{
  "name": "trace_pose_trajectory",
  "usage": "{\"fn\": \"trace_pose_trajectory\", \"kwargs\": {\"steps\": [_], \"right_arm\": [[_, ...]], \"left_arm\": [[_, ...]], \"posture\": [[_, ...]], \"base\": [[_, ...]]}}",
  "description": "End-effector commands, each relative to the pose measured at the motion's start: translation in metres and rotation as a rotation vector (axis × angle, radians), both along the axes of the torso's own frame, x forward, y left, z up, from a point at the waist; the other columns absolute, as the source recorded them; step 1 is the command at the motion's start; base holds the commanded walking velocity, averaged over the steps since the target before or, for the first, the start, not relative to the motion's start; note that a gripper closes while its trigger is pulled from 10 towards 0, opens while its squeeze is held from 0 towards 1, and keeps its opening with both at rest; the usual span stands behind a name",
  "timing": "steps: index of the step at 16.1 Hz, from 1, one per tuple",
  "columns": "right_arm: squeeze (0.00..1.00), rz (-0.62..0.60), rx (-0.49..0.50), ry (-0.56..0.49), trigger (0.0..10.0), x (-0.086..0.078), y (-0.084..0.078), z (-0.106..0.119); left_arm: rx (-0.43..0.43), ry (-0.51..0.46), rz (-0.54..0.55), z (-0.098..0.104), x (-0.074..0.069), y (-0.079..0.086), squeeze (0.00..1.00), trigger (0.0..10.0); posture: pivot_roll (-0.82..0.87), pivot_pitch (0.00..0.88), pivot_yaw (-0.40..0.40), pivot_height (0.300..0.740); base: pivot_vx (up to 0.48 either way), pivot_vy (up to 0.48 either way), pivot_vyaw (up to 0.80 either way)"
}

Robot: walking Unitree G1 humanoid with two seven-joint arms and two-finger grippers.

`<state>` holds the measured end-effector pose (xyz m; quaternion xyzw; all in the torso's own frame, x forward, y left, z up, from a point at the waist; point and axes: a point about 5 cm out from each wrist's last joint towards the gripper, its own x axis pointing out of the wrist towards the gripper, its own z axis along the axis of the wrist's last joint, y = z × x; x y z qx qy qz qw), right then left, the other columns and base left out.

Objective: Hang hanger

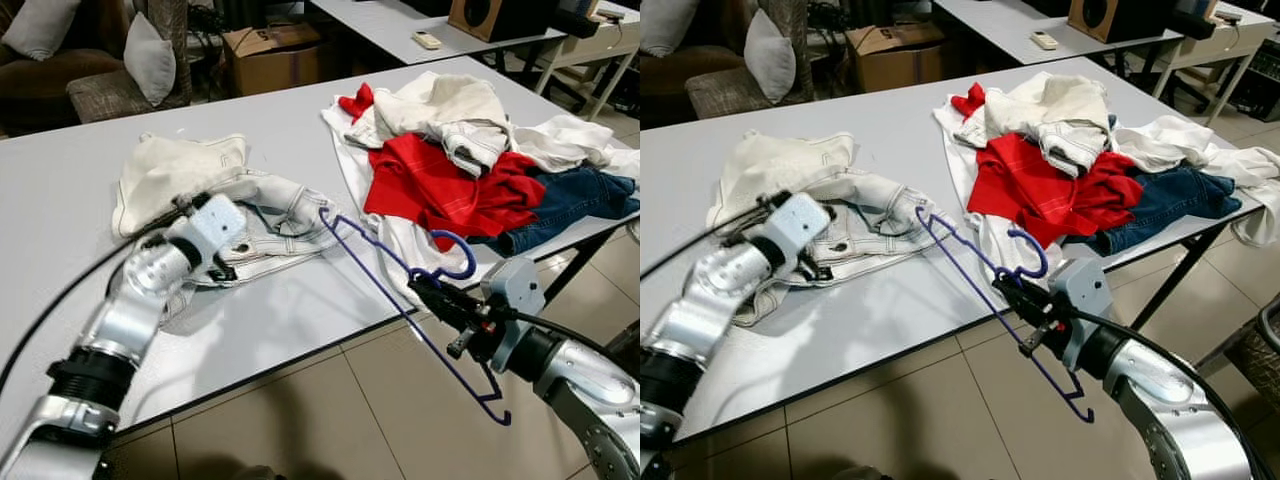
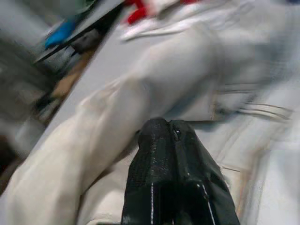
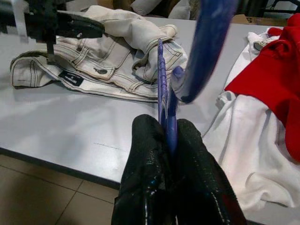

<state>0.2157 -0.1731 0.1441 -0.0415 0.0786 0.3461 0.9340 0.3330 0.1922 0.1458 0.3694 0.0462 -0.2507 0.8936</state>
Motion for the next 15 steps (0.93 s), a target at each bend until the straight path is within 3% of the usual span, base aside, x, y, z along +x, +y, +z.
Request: {"fn": "trace_pose_trajectory", "kwargs": {"steps": [1, 2, 3, 4, 9, 15], "right_arm": [[0.00, 0.008, -0.002, 0.006, 10.0, -0.002, 0.000, -0.001], [0.00, 0.011, 0.000, 0.007, 10.0, -0.002, 0.000, -0.001], [0.00, 0.011, 0.000, 0.007, 10.0, -0.002, 0.000, -0.001], [0.00, 0.012, 0.000, 0.013, 10.0, -0.004, -0.001, -0.002], [0.00, -0.009, -0.011, 0.038, 10.0, -0.005, -0.008, -0.006], [0.00, -0.032, -0.001, 0.049, 10.0, -0.002, -0.012, -0.008]], "left_arm": [[0.125, 0.141, -0.132, -0.022, -0.013, -0.006, 0.00, 4.8], [0.097, 0.208, -0.166, -0.033, -0.018, -0.008, 0.39, 10.0], [0.097, 0.208, -0.166, -0.033, -0.018, -0.008, 0.39, 10.0], [0.067, 0.204, -0.171, -0.036, -0.019, -0.013, 1.00, 10.0], [0.150, 0.087, -0.090, -0.036, -0.001, -0.013, 1.00, 10.0], [0.208, 0.068, -0.093, -0.045, 0.008, -0.016, 1.00, 10.0]], "posture": [[-0.08, 0.000, 0.029, 0.740], [-0.08, 0.001, 0.033, 0.740], [-0.08, 0.001, 0.033, 0.740], [-0.09, 0.002, 0.031, 0.740], [-0.09, 0.019, 0.015, 0.740], [-0.11, 0.034, 0.001, 0.740]], "base": [[0.000, 0.000, 0.00], [0.000, 0.000, 0.00], [0.000, 0.000, 0.00], [0.000, 0.000, 0.00], [0.000, 0.000, 0.00], [0.000, 0.000, 0.00]]}}
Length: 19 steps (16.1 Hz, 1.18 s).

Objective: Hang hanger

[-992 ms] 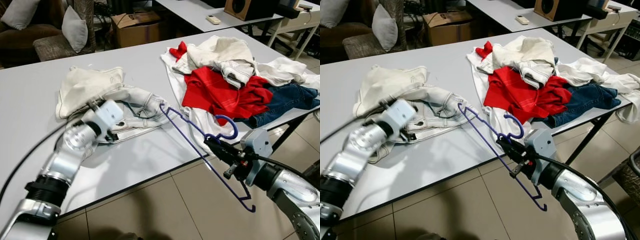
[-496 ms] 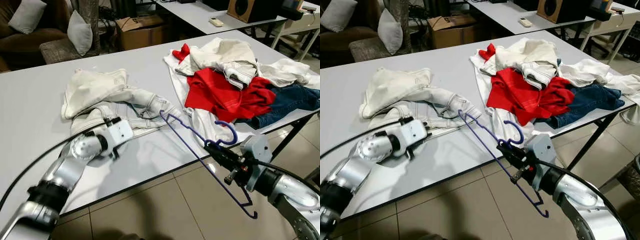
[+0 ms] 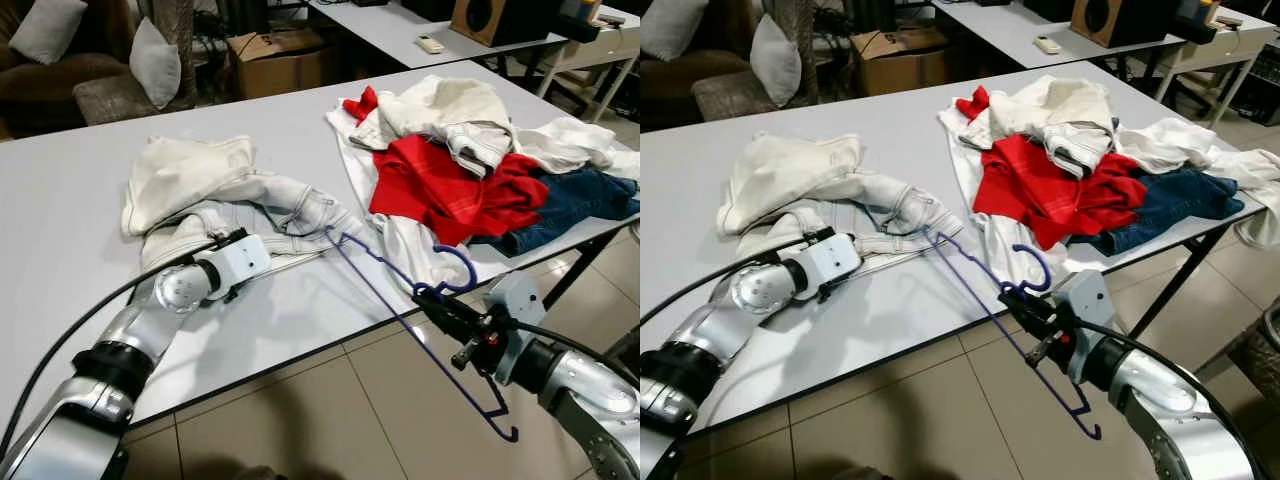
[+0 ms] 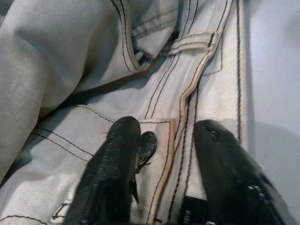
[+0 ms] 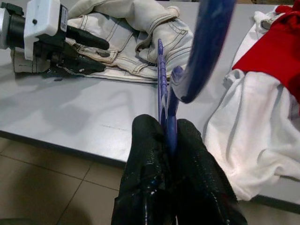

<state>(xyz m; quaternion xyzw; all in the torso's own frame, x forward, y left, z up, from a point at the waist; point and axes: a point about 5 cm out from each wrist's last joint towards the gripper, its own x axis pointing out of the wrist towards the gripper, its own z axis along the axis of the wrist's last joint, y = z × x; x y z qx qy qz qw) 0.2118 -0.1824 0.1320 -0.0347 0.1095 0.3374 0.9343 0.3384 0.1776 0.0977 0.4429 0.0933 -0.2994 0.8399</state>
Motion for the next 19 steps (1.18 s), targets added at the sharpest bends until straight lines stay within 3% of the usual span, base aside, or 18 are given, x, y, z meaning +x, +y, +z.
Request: {"fn": "trace_pose_trajectory", "kwargs": {"steps": [1, 2, 6, 9, 10, 13, 15, 16, 17, 18, 19], "right_arm": [[0.00, -0.016, 0.008, -0.013, 10.0, 0.003, -0.004, 0.004], [0.00, -0.020, 0.009, -0.015, 10.0, 0.003, -0.005, 0.004], [0.00, -0.024, 0.000, -0.018, 10.0, 0.003, -0.005, 0.004], [0.00, -0.027, -0.007, -0.017, 10.0, 0.003, -0.007, 0.004], [0.00, -0.029, -0.009, -0.016, 10.0, 0.003, -0.007, 0.003], [0.00, -0.023, -0.004, -0.019, 10.0, 0.004, -0.003, 0.004], [0.00, -0.022, -0.006, -0.021, 10.0, 0.004, -0.002, 0.004], [0.00, -0.023, -0.007, -0.024, 10.0, 0.004, -0.003, 0.005], [0.00, -0.025, -0.008, -0.025, 10.0, 0.004, -0.004, 0.006], [0.00, -0.027, -0.013, -0.025, 10.0, 0.004, -0.006, 0.006], [0.00, -0.028, -0.014, -0.025, 10.0, 0.005, -0.007, 0.006]], "left_arm": [[0.022, -0.029, 0.011, 0.002, 0.004, -0.001, 0.07, 10.0], [0.021, -0.025, 0.019, 0.001, 0.006, -0.001, 0.00, 10.0], [0.107, -0.042, 0.113, -0.005, 0.013, 0.009, 0.00, 10.0], [0.170, -0.053, 0.102, -0.006, 0.015, 0.010, 0.00, 10.0], [0.195, 0.010, 0.034, -0.017, 0.010, 0.005, 0.00, 10.0], [0.223, 0.099, -0.014, -0.031, 0.002, 0.000, 0.00, 10.0], [0.123, 0.209, 0.030, -0.040, -0.002, -0.002, 0.00, 10.0], [0.056, 0.273, 0.066, -0.045, -0.004, -0.002, 0.00, 4.4], [0.034, 0.303, 0.074, -0.047, -0.005, -0.003, 0.00, 3.4], [0.026, 0.417, 0.101, -0.057, -0.012, 0.001, 0.00, 0.0], [0.031, 0.441, 0.107, -0.059, -0.013, 0.002, 0.00, 0.0]], "posture": [[-0.11, 0.032, 0.004, 0.740], [-0.11, 0.032, 0.005, 0.740], [-0.12, 0.033, 0.003, 0.740], [-0.12, 0.033, 0.004, 0.740], [-0.12, 0.033, 0.004, 0.740], [-0.12, 0.029, 0.009, 0.740], [-0.13, 0.027, 0.012, 0.740], [-0.13, 0.026, 0.012, 0.740], [-0.13, 0.026, 0.012, 0.740], [-0.13, 0.026, 0.012, 0.740], [-0.12, 0.024, 0.006, 0.740]], "base": [[0.000, 0.000, 0.00], [0.000, 0.000, 0.00], [0.000, 0.000, 0.00], [0.000, 0.000, 0.00], [0.000, 0.000, 0.00], [0.000, 0.000, 0.00], [0.000, 0.000, 0.00], [0.000, 0.000, 0.00], [0.000, 0.000, 0.00], [0.000, 0.000, 0.00], [0.000, 0.000, 0.00]]}}
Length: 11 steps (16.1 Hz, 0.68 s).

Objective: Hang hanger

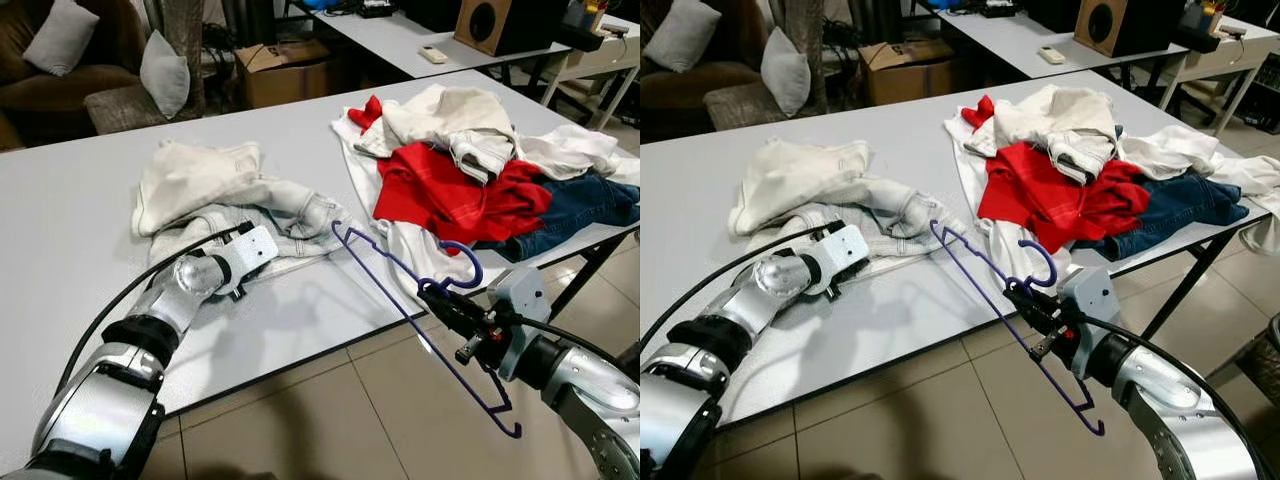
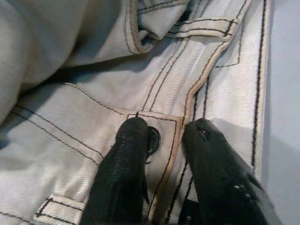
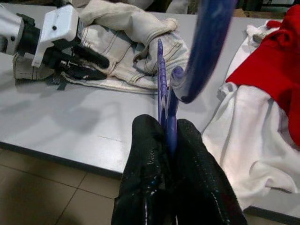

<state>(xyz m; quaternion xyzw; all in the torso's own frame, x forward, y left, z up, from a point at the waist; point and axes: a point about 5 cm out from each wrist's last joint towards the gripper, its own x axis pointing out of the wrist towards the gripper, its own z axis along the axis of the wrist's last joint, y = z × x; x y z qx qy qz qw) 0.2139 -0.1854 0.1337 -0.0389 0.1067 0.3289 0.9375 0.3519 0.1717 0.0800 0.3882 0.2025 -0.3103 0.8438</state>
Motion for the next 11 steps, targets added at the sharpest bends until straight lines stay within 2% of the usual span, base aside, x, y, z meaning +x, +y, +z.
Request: {"fn": "trace_pose_trajectory", "kwargs": {"steps": [1, 4, 7, 8, 9, 11], "right_arm": [[0.00, -0.009, -0.008, -0.018, 10.0, 0.004, -0.004, 0.004], [0.00, -0.004, -0.006, -0.026, 10.0, 0.007, -0.001, 0.005], [0.00, 0.000, -0.006, -0.028, 10.0, 0.007, -0.001, 0.005], [0.00, -0.003, -0.004, -0.030, 10.0, 0.007, -0.001, 0.005], [0.00, -0.007, 0.001, -0.032, 10.0, 0.007, -0.002, 0.006], [0.00, 0.005, 0.011, -0.024, 10.0, 0.006, -0.001, 0.006]], "left_arm": [[0.066, 0.255, 0.026, -0.046, -0.030, 0.011, 0.00, 0.0], [0.062, 0.298, 0.084, -0.053, -0.034, 0.016, 0.00, 0.0], [0.037, 0.233, 0.115, -0.049, -0.031, 0.016, 0.00, 0.0], [-0.011, 0.187, 0.146, -0.044, -0.026, 0.016, 0.00, 0.0], [-0.099, 0.151, 0.189, -0.037, -0.021, 0.016, 0.00, 0.0], [-0.320, 0.105, 0.269, -0.021, -0.012, 0.015, 0.00, 0.0]], "posture": [[-0.12, 0.024, 0.006, 0.740], [-0.12, 0.023, 0.007, 0.740], [-0.12, 0.023, 0.008, 0.740], [-0.12, 0.024, 0.008, 0.740], [-0.12, 0.024, 0.009, 0.740], [-0.11, 0.024, 0.009, 0.740]], "base": [[0.000, 0.000, 0.00], [0.000, 0.000, 0.00], [0.000, 0.000, 0.00], [0.000, 0.000, 0.00], [0.000, 0.000, 0.00], [0.000, 0.000, 0.00]]}}
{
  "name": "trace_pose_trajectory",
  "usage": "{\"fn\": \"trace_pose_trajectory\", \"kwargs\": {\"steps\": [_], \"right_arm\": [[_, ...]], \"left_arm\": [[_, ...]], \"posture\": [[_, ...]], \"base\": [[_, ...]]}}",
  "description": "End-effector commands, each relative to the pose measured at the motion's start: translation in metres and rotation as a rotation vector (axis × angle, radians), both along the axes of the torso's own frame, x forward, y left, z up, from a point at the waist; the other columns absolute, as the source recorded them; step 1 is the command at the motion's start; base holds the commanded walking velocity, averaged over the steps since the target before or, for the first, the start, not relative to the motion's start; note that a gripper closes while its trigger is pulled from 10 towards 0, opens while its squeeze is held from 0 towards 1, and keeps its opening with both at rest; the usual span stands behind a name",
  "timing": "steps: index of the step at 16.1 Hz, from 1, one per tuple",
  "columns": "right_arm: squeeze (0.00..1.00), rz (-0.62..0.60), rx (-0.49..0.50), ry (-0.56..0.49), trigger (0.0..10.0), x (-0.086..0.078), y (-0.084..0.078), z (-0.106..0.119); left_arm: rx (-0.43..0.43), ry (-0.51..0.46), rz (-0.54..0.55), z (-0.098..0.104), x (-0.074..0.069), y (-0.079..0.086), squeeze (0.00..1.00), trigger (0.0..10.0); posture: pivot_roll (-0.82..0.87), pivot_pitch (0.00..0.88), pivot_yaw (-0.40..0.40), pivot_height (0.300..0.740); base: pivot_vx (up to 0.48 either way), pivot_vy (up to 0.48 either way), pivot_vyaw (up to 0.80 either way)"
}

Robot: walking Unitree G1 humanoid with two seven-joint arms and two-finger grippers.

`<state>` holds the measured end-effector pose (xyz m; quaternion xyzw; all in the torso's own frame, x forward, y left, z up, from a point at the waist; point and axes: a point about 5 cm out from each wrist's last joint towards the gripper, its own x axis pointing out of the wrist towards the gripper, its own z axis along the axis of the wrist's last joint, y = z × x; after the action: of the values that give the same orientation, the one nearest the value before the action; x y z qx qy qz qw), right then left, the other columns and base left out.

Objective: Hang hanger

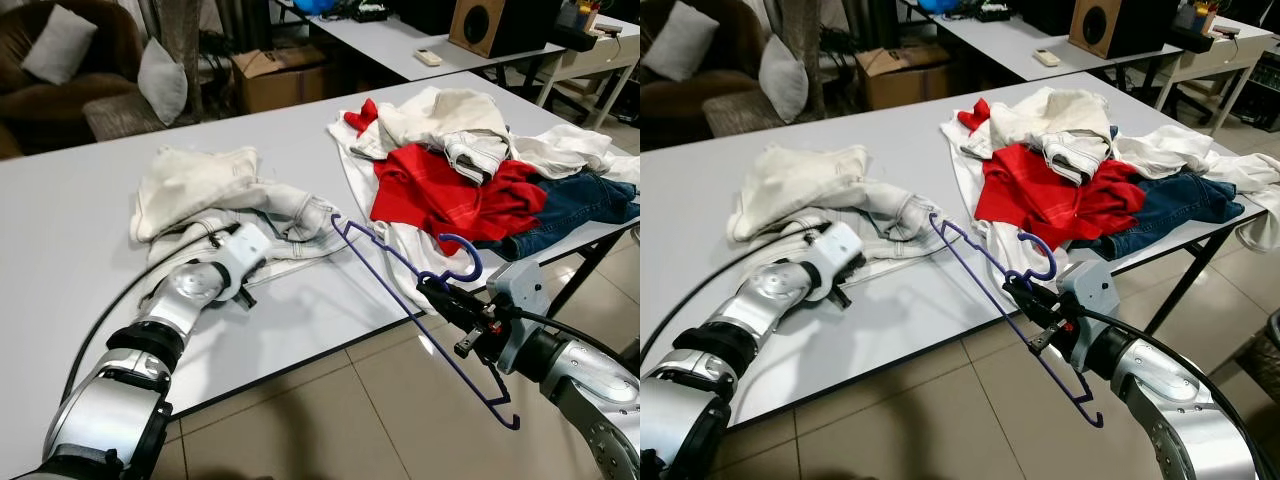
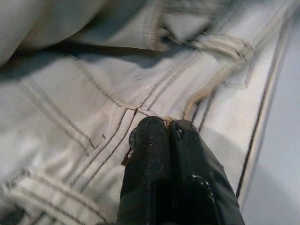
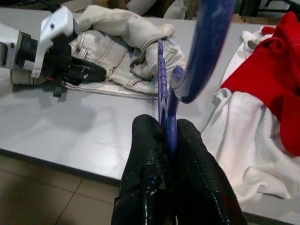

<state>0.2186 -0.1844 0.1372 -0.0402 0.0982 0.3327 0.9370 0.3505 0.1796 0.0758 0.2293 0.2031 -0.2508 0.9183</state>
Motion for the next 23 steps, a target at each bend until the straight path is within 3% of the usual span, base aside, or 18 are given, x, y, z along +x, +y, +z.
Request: {"fn": "trace_pose_trajectory", "kwargs": {"steps": [1, 3, 5, 10, 12, 15, 16, 19, 21, 23], "right_arm": [[0.00, 0.009, 0.005, -0.004, 10.0, 0.000, -0.002, 0.002], [0.00, 0.029, 0.014, 0.009, 10.0, -0.002, 0.002, -0.001], [0.00, 0.035, 0.024, 0.009, 10.0, 0.000, 0.005, -0.002], [0.00, 0.039, 0.033, 0.007, 10.0, 0.000, 0.007, -0.004], [0.00, 0.038, 0.032, 0.007, 10.0, -0.001, 0.006, -0.004], [0.00, 0.176, 0.132, 0.065, 10.0, -0.012, 0.019, -0.002], [0.00, 0.185, 0.132, 0.071, 10.0, -0.013, 0.020, -0.002], [0.00, 0.180, 0.145, 0.079, 10.0, -0.004, 0.026, -0.006], [0.00, 0.098, 0.163, 0.092, 10.0, 0.021, 0.031, -0.010], [0.00, 0.070, 0.201, 0.129, 10.0, 0.035, 0.035, -0.014]], "left_arm": [[-0.078, 0.077, 0.065, -0.014, -0.009, 0.007, 0.00, 0.0], [-0.255, 0.030, 0.116, 0.000, -0.003, 0.007, 0.00, 0.0], [-0.326, -0.012, 0.126, 0.012, -0.001, 0.011, 0.00, 0.0], [-0.355, -0.143, 0.076, 0.051, -0.001, 0.027, 0.00, 0.0], [-0.370, -0.160, 0.061, 0.061, -0.004, 0.026, 0.00, 0.0], [-0.477, -0.246, 0.043, 0.099, -0.003, 0.017, 0.00, 0.0], [-0.493, -0.251, 0.040, 0.103, -0.003, 0.016, 0.00, 0.0], [-0.573, -0.266, -0.017, 0.127, -0.006, 0.004, 0.00, 0.0], [-0.546, -0.240, -0.073, 0.136, -0.013, -0.005, 0.00, 0.0], [-0.542, -0.209, -0.103, 0.142, -0.017, -0.011, 0.00, 0.0]], "posture": [[-0.11, 0.024, 0.009, 0.740], [-0.11, 0.024, 0.008, 0.740], [-0.10, 0.021, 0.012, 0.740], [-0.09, 0.010, 0.020, 0.740], [-0.09, 0.008, 0.021, 0.740], [-0.09, 0.000, 0.018, 0.740], [-0.09, 0.000, 0.018, 0.740], [-0.09, 0.000, 0.024, 0.740], [-0.08, 0.000, 0.032, 0.740], [-0.08, 0.000, 0.032, 0.740]], "base": [[0.000, 0.000, 0.00], [0.000, 0.000, 0.00], [0.000, 0.000, 0.00], [0.000, 0.000, 0.00], [0.000, 0.000, 0.00], [0.000, 0.000, 0.00], [0.000, 0.000, 0.00], [0.000, 0.000, 0.00], [0.000, 0.000, 0.00], [0.000, 0.000, 0.00]]}}
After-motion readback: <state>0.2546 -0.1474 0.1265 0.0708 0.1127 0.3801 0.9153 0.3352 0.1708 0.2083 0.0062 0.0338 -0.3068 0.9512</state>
